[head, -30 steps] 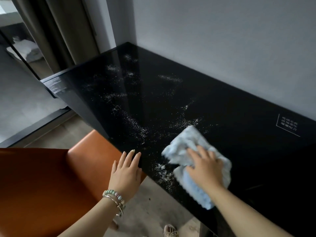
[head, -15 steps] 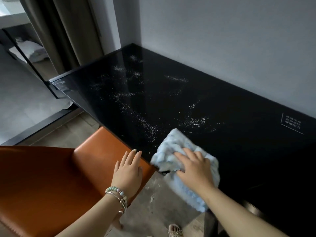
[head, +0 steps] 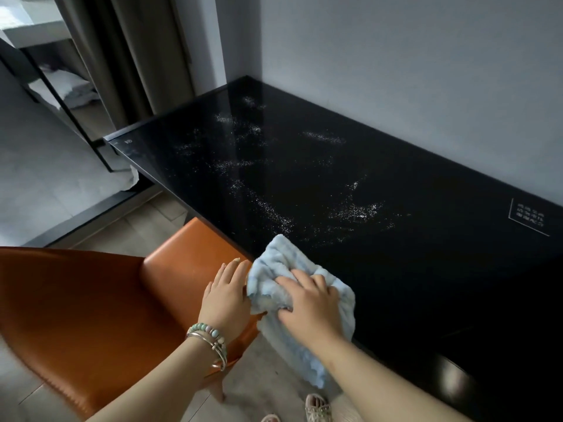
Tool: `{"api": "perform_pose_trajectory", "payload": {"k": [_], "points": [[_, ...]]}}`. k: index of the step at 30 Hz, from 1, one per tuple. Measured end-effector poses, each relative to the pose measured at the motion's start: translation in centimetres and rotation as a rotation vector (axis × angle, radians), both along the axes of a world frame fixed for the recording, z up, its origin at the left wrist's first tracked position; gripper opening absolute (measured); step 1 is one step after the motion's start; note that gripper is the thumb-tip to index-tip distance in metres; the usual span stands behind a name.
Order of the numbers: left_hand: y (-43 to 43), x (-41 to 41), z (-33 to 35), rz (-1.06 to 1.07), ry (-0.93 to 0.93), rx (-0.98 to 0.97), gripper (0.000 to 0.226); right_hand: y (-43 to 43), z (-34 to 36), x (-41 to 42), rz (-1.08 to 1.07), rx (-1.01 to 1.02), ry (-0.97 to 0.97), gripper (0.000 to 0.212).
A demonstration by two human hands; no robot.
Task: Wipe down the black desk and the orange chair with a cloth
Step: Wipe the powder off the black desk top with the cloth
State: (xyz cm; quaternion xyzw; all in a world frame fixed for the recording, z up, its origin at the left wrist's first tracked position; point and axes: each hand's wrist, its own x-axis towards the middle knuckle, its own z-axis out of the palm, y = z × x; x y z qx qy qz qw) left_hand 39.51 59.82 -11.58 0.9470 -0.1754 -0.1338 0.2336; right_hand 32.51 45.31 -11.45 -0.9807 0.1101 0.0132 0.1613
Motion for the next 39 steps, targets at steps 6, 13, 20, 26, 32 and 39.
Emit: {"api": "perform_pose_trajectory", "payload": {"k": [6,13,20,26,32,39], "points": [[1.5,0.4,1.0,0.082,-0.072,-0.097,0.049,-2.2,3.1,0.9,-0.129,-0.017,-0.154,0.044],[-0.2,0.2,1.4,0.025,-0.059,-0.118,0.050,-7.4,2.3,-1.4,-0.428,-0.151,0.142,0.052],[-3.5,-0.4,1.1,-0.035,-0.030,-0.102,0.052,-4.5,-0.1,-3.1,-0.010,-0.143,0.072,0.051],[-5.7,-0.5,1.1,-0.102,-0.055,-0.051,0.049,-14.3,0.8,-6.2,-0.598,-0.146,0.155,0.046],[-6.9,-0.5,0.6,-0.091,-0.046,-0.020,0.049,-7.2,-0.7,-4.2,-0.287,-0.196,0.081,0.051],[-9.0,-0.3,0.7,-0.119,-0.079,0.022,0.050,-13.7,-1.1,-4.1,-0.322,-0.259,0.128,0.054]]}}
